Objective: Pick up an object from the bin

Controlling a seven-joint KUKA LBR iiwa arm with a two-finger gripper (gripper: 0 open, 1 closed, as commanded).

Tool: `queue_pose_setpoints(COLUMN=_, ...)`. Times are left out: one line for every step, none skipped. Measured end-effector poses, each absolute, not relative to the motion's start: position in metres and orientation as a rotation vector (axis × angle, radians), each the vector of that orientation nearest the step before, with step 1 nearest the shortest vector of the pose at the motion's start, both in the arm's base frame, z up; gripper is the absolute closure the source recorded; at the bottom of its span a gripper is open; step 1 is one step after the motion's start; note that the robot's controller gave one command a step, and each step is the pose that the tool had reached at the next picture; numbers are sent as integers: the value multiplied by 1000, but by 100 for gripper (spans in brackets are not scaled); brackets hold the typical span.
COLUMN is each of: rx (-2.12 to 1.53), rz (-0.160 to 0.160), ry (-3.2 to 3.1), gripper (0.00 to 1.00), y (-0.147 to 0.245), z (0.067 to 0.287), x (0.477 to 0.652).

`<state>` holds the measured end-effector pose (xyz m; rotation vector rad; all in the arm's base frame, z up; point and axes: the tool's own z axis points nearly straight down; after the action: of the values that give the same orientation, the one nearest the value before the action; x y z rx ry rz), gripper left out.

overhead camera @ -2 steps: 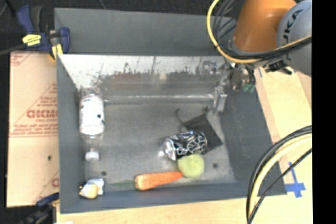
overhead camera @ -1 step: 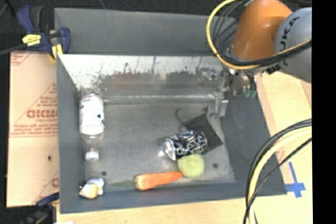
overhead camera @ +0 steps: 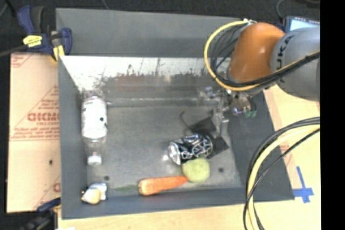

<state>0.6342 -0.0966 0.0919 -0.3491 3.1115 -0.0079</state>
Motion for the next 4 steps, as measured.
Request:
queue_pose_setpoints(rx=-528, rz=-10, ry=3085, gripper=0, y=-93, z=70, x=648)
queue_pose_setpoints(rx=-544, rz=-12, ry=3078, gripper=100, y=-88, z=72, x=632)
queue_pose_setpoints(rx=-544, rz=-13, ry=3078, gripper=100, y=-88, z=72, x=632)
queue_pose_setpoints(rx=-500, rz=-8, ry=3088, gripper=100, y=-88, z=110, x=635)
